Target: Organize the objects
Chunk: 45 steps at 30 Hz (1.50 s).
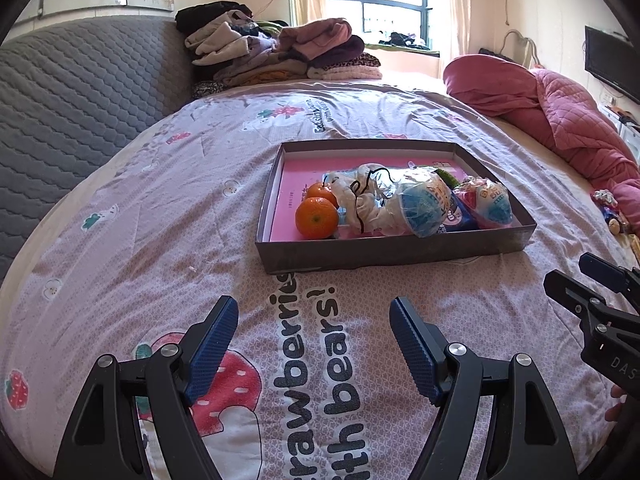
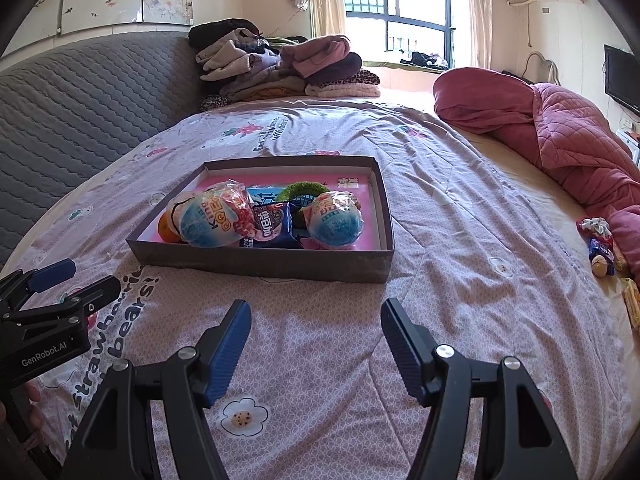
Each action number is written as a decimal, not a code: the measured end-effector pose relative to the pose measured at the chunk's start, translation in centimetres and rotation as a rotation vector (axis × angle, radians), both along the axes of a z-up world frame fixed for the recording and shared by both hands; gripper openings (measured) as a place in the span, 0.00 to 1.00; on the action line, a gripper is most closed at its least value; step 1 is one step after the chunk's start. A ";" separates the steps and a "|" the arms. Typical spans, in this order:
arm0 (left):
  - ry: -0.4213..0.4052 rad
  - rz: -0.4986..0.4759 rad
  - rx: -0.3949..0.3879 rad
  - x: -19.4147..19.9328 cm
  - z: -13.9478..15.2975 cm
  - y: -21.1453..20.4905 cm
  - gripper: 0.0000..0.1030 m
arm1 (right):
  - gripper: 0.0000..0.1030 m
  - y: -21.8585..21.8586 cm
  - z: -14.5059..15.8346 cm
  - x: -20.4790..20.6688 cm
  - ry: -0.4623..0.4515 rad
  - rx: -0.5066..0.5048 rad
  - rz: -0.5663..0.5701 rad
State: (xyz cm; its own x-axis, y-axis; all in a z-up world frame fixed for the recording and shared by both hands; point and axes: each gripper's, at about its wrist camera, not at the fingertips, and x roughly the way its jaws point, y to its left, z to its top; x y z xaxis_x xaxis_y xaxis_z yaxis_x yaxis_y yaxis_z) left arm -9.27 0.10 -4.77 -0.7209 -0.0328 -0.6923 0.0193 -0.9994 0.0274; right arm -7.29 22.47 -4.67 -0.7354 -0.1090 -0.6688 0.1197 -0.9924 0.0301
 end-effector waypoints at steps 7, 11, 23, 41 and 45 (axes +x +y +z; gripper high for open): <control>-0.015 0.012 0.000 -0.1 -1.4 -0.3 0.77 | 0.65 0.3 -1.3 -0.1 -0.014 -0.001 -0.008; -0.017 0.018 -0.003 0.0 -1.9 -0.3 0.77 | 0.65 0.3 -2.0 -0.1 -0.020 0.012 -0.008; -0.012 0.018 0.007 -0.3 -2.3 -0.5 0.77 | 0.65 0.7 -2.8 -0.3 -0.028 0.010 -0.022; -0.015 0.015 0.009 -0.5 -2.8 -0.5 0.77 | 0.65 0.6 -2.9 -0.7 -0.027 0.010 -0.026; -0.012 0.014 0.015 -0.4 -2.8 -0.5 0.77 | 0.65 0.5 -2.9 -0.7 -0.027 0.011 -0.026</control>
State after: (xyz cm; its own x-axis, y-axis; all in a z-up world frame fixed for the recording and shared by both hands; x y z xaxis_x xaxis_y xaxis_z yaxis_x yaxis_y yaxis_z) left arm -9.69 -0.38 -7.54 -0.7117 -0.0325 -0.7017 0.0333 -0.9994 0.0125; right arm -8.04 22.98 -7.60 -0.7194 -0.0826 -0.6897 0.0934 -0.9954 0.0217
